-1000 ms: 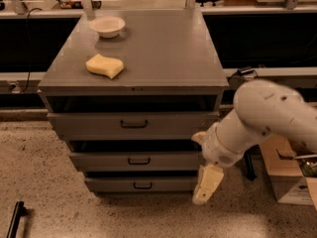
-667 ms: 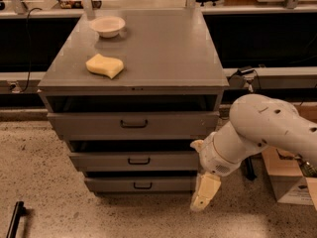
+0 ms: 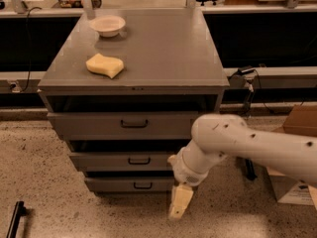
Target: Open bottom drawer
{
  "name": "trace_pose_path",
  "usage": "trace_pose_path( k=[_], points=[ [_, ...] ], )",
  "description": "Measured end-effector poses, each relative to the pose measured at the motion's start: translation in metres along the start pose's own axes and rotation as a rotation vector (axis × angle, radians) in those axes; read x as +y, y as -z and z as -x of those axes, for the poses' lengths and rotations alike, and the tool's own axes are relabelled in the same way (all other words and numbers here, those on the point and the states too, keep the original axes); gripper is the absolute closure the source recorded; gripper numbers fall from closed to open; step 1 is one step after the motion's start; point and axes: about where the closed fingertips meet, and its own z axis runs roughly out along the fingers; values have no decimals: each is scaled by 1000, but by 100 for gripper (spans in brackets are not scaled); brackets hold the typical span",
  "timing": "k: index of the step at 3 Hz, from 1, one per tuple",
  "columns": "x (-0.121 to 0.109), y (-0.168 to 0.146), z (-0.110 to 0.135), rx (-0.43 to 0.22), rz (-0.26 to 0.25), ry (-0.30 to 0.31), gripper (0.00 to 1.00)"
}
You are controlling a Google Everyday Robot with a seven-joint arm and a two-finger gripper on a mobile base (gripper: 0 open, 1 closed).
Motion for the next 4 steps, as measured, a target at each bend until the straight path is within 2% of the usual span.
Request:
trace_pose_path(
  k=[1,2,3,4],
  points=[
    [2,-59,-9,-75,-9,-3,0],
    [-16,-67,-2,-120,-70,-15,0],
    [-16,-74,-6,-112,-28,-21,0],
    [-29,-107,-32,-160,-27,-62,0]
  ],
)
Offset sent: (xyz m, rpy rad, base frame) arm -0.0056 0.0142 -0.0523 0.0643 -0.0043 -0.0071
